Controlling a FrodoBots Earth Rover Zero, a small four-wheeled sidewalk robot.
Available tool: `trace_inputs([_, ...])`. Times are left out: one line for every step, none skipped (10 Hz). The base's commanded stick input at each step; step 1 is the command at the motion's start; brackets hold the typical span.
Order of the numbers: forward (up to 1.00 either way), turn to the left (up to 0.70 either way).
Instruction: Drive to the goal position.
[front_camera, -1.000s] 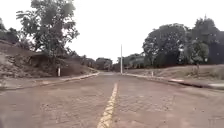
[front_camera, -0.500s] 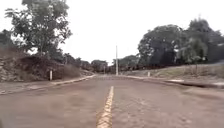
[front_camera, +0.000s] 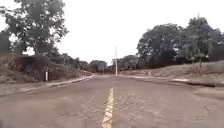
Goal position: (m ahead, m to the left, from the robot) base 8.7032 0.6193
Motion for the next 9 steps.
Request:
trace_inputs([1.0,0.0])
trace_inputs([1.0,0.0])
trace_inputs([1.0,0.0])
trace_inputs([1.0,0.0])
trace_inputs([1.0,0.0])
trace_inputs([1.0,0.0])
trace_inputs([1.0,0.0])
trace_inputs([1.0,0.0])
trace_inputs([1.0,0.0])
